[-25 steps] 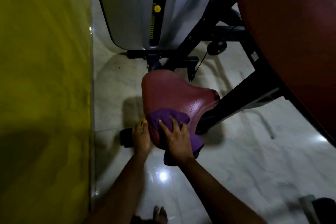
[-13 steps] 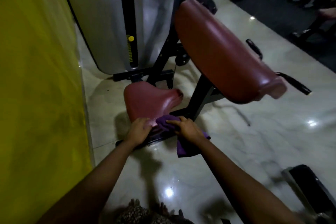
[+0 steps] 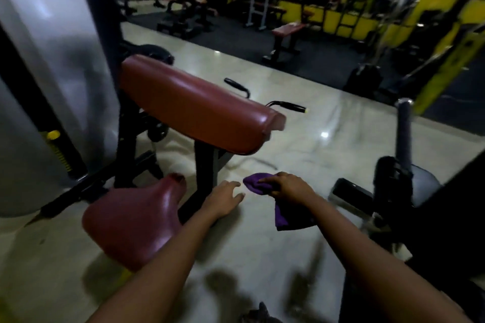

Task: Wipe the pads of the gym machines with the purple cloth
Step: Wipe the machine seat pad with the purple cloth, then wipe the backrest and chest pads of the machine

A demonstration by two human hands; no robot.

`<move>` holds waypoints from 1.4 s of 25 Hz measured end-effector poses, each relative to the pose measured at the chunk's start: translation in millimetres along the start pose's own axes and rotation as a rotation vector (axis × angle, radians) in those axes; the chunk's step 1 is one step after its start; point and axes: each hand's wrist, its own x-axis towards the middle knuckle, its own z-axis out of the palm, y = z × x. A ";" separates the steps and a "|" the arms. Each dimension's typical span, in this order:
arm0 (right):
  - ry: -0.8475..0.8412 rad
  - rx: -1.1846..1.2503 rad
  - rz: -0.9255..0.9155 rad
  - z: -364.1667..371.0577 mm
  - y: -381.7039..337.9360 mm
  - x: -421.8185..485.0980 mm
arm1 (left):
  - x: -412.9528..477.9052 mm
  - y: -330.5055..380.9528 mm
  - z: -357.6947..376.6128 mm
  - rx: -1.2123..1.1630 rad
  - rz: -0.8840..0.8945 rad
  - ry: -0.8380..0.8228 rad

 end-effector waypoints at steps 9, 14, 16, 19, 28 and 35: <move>0.247 0.195 0.397 -57.1 95.2 -19.4 | 105.3 123.9 -4.3 0.106 0.333 -0.149; 0.422 0.384 0.491 -88.2 159.7 19.3 | 216.7 180.9 -20.1 0.187 0.436 -0.147; 0.460 0.433 0.511 -108.3 193.2 47.0 | 271.6 203.0 -23.5 0.236 0.444 -0.122; 0.458 0.392 0.527 -141.7 242.8 92.3 | 344.8 236.4 -21.6 0.283 0.465 -0.107; 0.436 0.302 0.567 -184.7 371.7 169.0 | 490.3 303.0 18.4 0.431 0.561 -0.197; 0.401 0.290 0.577 -188.4 472.1 249.2 | 619.2 329.0 51.5 0.421 0.611 -0.243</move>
